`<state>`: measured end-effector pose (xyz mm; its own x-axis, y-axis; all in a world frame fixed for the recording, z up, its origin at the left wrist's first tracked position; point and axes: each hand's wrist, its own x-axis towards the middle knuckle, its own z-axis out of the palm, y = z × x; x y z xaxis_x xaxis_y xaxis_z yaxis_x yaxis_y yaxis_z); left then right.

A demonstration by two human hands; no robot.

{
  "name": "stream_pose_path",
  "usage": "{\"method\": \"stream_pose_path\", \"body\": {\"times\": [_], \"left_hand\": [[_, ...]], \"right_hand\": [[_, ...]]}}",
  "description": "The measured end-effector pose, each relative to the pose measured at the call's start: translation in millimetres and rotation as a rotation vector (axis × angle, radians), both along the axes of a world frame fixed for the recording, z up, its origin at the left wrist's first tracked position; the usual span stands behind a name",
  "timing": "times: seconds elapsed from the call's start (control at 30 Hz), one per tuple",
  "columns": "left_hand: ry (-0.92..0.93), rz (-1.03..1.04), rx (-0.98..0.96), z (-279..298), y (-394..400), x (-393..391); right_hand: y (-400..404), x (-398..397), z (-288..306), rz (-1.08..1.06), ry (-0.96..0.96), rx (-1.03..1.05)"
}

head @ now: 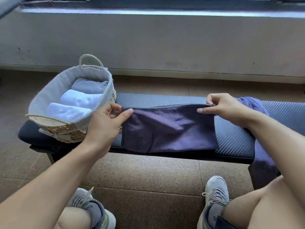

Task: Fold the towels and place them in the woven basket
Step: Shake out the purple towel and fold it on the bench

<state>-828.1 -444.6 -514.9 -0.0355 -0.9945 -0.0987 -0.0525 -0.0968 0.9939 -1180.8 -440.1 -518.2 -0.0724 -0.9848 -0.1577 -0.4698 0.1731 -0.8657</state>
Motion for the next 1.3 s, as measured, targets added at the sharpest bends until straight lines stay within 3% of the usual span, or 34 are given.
{"method": "stream_pose_path", "body": {"times": [0.1, 0.23, 0.4, 0.53, 0.63, 0.83, 1.0, 1.3], "left_hand": [[0.069, -0.301, 0.183, 22, 8, 8], [0.042, -0.672, 0.397, 33, 18, 31], [0.117, -0.867, 0.463, 37, 16, 62], [0.200, -0.754, 0.394, 33, 7, 72], [0.241, -0.553, 0.364, 29, 0, 55], [-0.087, -0.169, 0.121, 0, -15, 15], [-0.206, -0.119, -0.002, -19, -38, 3], [-0.378, -0.106, -0.065, -28, -64, -10]], "right_hand": [[21, 4, 22, 0.202, -0.079, 0.156], [51, 5, 36, 0.531, 0.008, 0.432], [72, 8, 58, 0.664, -0.095, 0.408], [81, -2, 68, 0.543, -0.488, 0.354], [79, -7, 69, 0.386, -0.580, 0.313], [51, -8, 39, 0.158, 0.023, 0.285], [27, -14, 17, -0.034, 0.110, 0.203], [2, -18, -1, -0.180, 0.239, 0.060]]}}
